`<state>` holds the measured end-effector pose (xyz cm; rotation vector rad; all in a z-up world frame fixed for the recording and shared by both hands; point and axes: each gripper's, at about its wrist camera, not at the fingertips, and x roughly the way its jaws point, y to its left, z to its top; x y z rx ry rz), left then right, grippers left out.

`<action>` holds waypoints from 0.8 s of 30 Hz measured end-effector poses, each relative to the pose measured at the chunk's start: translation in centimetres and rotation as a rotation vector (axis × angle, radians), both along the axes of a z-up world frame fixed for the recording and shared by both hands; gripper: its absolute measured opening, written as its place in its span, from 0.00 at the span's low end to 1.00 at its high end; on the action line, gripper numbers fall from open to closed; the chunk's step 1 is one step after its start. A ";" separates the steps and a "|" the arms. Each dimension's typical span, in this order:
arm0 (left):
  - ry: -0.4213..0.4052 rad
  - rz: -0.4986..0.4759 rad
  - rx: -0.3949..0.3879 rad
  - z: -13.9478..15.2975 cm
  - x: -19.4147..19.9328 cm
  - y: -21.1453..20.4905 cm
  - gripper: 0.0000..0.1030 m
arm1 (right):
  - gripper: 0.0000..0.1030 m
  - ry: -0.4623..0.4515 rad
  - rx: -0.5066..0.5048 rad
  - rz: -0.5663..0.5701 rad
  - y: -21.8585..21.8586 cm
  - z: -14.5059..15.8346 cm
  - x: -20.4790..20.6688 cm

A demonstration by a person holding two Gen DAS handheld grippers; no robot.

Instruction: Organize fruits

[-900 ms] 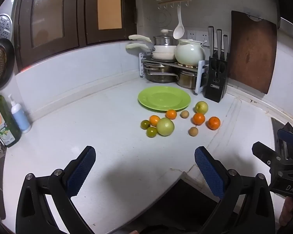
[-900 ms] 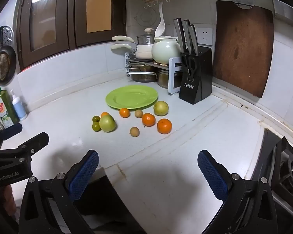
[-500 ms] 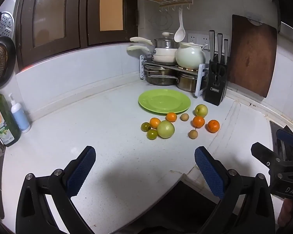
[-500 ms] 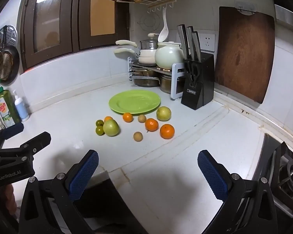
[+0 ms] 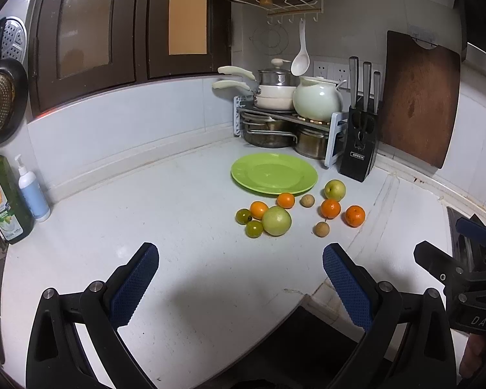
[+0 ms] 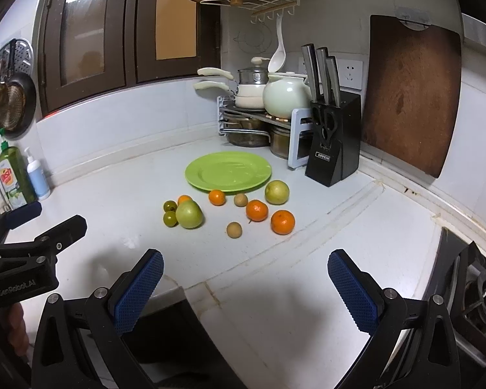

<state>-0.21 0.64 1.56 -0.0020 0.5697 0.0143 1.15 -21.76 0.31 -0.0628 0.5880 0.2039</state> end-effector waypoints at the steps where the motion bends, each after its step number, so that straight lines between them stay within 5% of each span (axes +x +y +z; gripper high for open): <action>1: -0.002 0.000 -0.002 0.3 -0.1 0.1 1.00 | 0.99 0.000 -0.001 0.001 0.0 0.0 0.0; 24: -0.023 -0.016 -0.020 0.1 0.5 0.1 1.00 | 0.99 0.004 0.010 0.005 0.1 0.1 0.3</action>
